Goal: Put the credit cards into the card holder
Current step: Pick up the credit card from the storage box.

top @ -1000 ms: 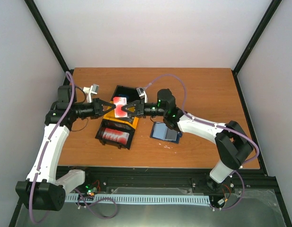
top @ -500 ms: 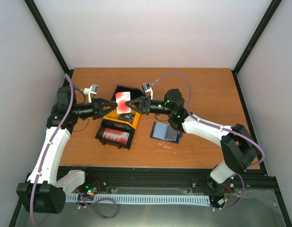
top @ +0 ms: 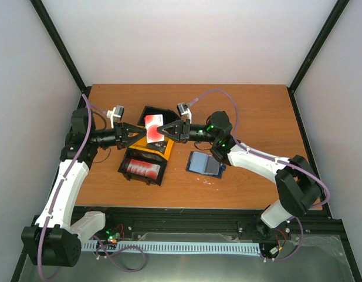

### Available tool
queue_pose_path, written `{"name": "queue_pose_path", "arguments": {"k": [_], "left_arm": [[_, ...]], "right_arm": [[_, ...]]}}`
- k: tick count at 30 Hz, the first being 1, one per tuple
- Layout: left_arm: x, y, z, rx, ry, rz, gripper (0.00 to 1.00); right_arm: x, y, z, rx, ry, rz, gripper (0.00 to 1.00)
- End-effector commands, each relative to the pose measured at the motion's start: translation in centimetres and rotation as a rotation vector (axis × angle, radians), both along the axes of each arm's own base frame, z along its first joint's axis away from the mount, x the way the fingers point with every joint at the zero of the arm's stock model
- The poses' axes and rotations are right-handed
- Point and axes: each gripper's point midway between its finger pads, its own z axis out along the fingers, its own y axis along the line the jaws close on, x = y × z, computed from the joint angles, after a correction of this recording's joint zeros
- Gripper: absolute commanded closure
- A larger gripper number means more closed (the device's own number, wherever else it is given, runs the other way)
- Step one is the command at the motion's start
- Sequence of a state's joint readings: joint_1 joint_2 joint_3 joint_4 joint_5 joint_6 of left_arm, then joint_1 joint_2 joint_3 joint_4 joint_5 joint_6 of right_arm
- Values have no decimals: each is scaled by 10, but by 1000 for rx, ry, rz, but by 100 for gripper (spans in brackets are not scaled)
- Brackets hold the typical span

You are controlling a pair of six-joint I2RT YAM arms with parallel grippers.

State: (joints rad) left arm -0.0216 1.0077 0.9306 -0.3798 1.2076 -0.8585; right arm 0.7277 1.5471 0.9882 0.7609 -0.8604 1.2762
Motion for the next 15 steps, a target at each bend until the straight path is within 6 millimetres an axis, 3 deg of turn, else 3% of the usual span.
{"name": "queue_pose_path", "arguments": {"k": [1,5,15], "left_arm": [[0,-1,1,-18,9,-8,77],[-1,-1,-1,-21,14,-17,77],[-5,-3,-12,-6,7,-47,76]], "right_arm": [[-25,-10,33,100,-94,87,97],[-30,-11,36,110,-105,114,97],[-26,3,22,44,-78,126,97]]}}
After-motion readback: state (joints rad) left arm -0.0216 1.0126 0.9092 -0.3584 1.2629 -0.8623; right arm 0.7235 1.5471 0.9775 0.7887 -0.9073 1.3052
